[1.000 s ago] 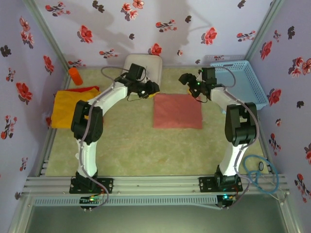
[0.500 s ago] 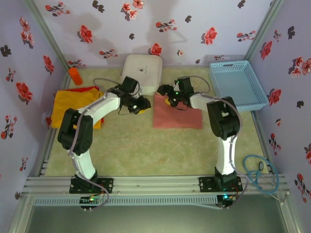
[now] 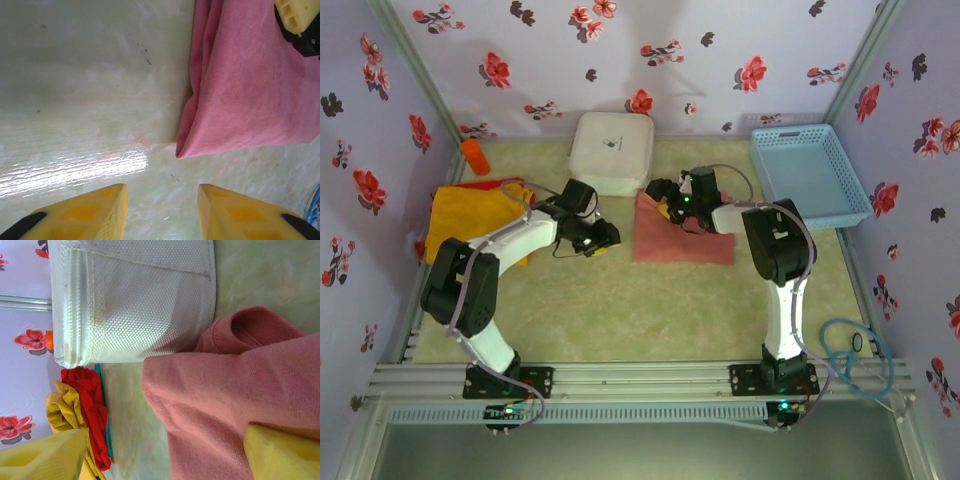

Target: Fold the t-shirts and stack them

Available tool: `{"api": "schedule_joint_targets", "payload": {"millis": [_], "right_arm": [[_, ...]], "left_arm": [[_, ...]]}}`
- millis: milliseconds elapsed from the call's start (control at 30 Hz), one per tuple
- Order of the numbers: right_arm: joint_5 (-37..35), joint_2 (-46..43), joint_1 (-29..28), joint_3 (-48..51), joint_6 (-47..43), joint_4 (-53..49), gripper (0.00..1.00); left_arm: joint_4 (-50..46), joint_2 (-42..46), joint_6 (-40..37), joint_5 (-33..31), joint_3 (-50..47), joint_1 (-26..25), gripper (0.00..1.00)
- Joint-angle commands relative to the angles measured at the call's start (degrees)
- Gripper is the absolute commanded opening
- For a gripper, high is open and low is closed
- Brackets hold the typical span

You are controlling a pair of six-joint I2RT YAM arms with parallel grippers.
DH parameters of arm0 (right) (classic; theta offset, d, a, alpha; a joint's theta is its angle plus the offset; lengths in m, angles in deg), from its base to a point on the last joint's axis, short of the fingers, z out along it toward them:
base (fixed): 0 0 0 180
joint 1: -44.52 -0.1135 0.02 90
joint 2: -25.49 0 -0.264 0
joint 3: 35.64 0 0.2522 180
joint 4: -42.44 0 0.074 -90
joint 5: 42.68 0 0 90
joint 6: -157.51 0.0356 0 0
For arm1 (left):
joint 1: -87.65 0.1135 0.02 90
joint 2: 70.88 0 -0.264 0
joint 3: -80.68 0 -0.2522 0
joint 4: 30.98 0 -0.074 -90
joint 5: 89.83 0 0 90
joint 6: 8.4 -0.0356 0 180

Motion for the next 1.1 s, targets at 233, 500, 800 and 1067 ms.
{"api": "schedule_joint_targets", "payload": {"millis": [233,500,800,1067], "right_arm": [[-2.5,-2.5,-4.4,18.8,4.6,2.0,0.84],[-6.9,-8.3,-9.7,24.3,5.7,1.5,0.85],[-13.9,-19.7,-10.6,15.6,-4.6,-20.9,0.89],[-18.8,-27.7,-10.5,5.7,-13.4,-36.2,0.99]], "left_arm": [[5.4,2.1,1.2,0.2,-6.3,0.2,0.41],[11.6,1.1,2.6,0.5,-9.1,-2.8,0.47],[13.8,-0.4,1.3,-2.6,-9.0,-6.7,0.52],[14.4,-2.0,1.7,-2.1,-8.1,-8.4,0.54]]}}
